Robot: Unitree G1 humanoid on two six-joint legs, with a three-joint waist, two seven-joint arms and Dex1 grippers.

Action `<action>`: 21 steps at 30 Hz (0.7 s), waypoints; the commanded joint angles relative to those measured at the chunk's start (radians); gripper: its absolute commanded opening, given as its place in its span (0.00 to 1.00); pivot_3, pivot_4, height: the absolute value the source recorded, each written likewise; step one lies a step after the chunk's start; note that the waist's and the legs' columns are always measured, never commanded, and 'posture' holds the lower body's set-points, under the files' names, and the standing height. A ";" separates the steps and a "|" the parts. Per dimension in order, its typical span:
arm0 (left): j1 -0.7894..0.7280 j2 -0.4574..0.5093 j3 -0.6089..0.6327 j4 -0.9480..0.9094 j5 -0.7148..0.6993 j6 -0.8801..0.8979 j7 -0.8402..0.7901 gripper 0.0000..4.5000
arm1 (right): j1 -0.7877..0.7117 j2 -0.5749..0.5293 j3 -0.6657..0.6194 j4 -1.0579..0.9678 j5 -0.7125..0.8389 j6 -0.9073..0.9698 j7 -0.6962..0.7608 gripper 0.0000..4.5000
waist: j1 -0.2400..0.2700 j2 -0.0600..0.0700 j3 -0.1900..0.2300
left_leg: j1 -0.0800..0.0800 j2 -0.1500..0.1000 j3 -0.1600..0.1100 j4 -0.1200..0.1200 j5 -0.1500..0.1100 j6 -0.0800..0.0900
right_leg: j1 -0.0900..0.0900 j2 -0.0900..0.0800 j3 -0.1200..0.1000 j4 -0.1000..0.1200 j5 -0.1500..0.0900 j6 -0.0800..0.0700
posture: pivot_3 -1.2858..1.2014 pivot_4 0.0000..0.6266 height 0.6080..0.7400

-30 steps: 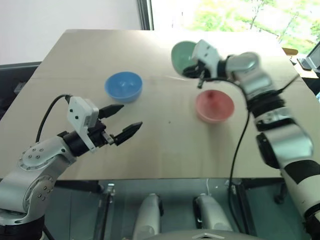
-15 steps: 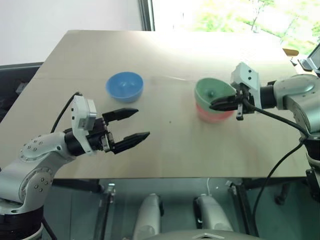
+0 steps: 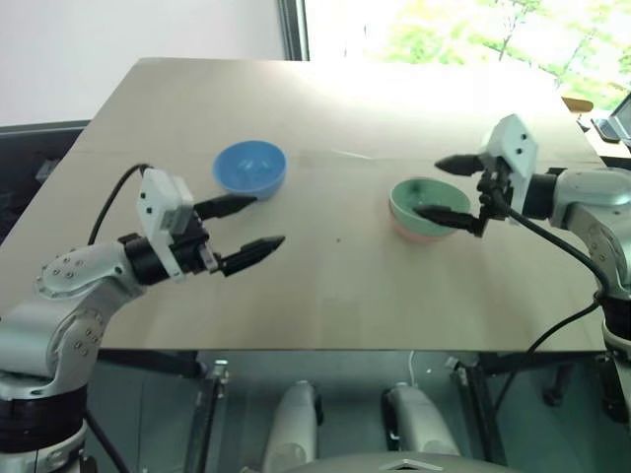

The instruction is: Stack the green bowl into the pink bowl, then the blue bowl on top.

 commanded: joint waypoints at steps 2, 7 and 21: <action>-0.087 0.039 -0.098 0.029 0.214 -0.021 0.123 1.00 | 0.022 0.047 -0.052 -0.065 0.079 -0.091 -0.036 0.98 | -0.001 0.000 0.000 | 0.000 0.000 0.001 0.000 0.000 0.000 | 0.000 0.000 0.000 0.000 0.000 0.000 | 0.52 0.24 1.00; -0.232 0.134 -0.293 0.107 0.378 0.043 0.063 1.00 | 0.021 0.053 -0.025 -0.048 0.123 -0.120 -0.019 0.98 | -0.001 0.000 0.000 | 0.000 0.000 0.001 0.001 0.000 0.000 | 0.000 0.000 0.000 0.001 0.000 0.000 | 0.52 0.24 1.00; -0.616 0.089 -0.676 0.487 0.774 -0.034 -0.059 1.00 | 0.017 0.018 0.059 -0.041 0.091 -0.185 -0.047 0.98 | -0.001 0.000 0.000 | -0.001 0.000 0.000 0.002 0.000 0.000 | -0.001 0.001 0.000 0.001 0.000 0.000 | 0.52 0.24 1.00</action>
